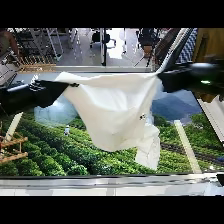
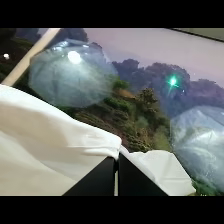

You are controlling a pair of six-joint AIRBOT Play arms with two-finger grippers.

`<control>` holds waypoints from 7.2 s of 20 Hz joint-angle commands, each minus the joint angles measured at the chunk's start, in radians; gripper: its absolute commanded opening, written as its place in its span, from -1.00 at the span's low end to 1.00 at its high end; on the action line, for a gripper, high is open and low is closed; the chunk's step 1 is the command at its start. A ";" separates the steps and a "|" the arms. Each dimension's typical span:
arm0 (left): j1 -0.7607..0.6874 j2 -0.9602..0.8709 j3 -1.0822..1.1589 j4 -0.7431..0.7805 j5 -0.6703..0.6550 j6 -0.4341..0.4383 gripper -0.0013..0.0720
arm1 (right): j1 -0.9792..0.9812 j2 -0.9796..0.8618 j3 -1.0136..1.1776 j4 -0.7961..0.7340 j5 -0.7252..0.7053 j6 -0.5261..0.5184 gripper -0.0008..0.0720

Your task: Fold the clothes and pants, and hang the long-sleeved shirts on hangers.

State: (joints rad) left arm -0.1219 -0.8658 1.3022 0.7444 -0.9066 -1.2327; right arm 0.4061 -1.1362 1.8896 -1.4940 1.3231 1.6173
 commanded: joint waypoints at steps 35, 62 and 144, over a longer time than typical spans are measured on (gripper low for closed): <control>0.682 -0.280 -0.077 0.908 -0.335 -0.216 0.12 | 0.116 -0.444 -0.031 -0.106 -0.134 -0.008 -0.93; 0.996 -0.525 -0.086 0.822 -0.105 -0.240 -0.40 | 0.118 -0.444 -0.031 -0.021 -0.215 -0.014 -0.93; 0.082 -0.460 -0.100 -0.708 -0.196 0.956 -0.92 | 0.332 -0.138 -0.030 -0.122 -0.003 -0.034 -0.93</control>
State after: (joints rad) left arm 0.0017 -1.3296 1.2026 0.1307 -1.1721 -0.3172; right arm 0.6975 -1.2995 1.8591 -1.6085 1.2663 1.5784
